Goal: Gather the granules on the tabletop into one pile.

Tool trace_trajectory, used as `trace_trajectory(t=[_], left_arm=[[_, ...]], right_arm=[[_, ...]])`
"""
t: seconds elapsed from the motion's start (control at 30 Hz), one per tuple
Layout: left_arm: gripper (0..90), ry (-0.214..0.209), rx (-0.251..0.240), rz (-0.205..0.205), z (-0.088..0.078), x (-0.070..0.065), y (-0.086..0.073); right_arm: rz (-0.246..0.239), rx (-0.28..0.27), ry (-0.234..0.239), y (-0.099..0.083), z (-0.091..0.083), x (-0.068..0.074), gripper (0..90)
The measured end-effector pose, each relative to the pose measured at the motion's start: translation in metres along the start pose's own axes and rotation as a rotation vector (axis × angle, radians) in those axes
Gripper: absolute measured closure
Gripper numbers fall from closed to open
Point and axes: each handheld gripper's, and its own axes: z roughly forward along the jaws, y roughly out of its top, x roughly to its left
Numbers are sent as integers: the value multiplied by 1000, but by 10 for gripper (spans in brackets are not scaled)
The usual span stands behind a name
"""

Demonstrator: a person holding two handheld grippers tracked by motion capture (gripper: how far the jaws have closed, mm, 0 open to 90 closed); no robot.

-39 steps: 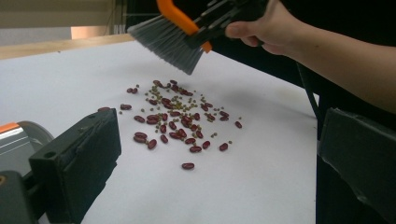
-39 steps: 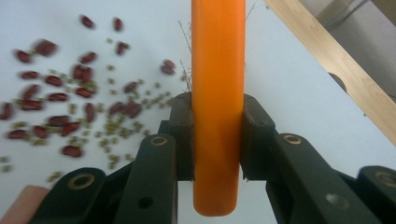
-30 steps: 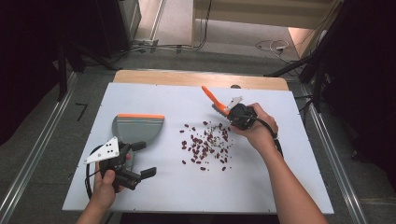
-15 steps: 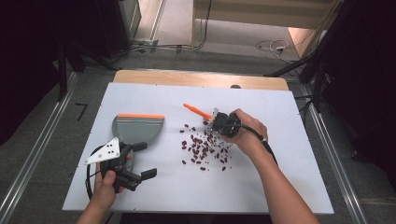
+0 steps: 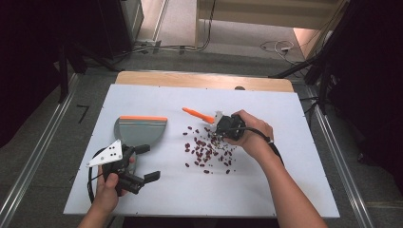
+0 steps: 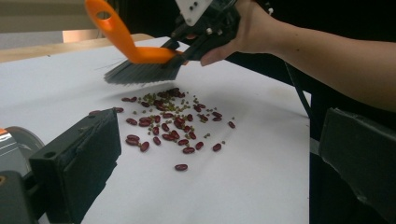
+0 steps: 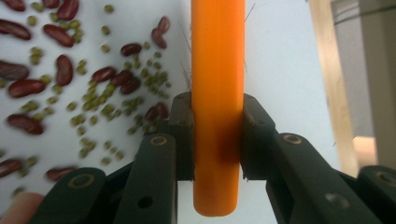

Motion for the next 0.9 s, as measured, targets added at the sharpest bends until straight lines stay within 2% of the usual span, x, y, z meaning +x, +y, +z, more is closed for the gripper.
trace_trajectory(t=[0.03,0.1,0.23,0.43,0.53,0.63,0.67,0.8,0.87,0.9], left_arm=[[0,0,0,0,0,0,0],[0,0,0,0,-1,0,0],[0,1,-2,0,-1,1,0],[0,1,1,-3,-1,2,-1],[0,2,3,-3,0,1,0],[0,4,1,-5,0,1,0],[0,4,0,-6,0,1,0],[0,6,4,-4,0,0,0],[0,5,3,-5,0,1,0],[0,5,1,-7,1,1,0]], right_arm=[[-11,10,1,3,3,0,685],[-67,20,-6,8,9,3,685],[-103,42,23,12,12,11,685],[-104,34,60,6,3,18,685],[-132,31,76,1,-5,26,685],[-134,29,94,0,-10,29,685],[-150,20,106,-1,-13,29,685],[-135,1,99,-2,-16,24,685],[-112,-17,61,2,-16,17,685],[-121,-25,52,5,-15,15,685]])
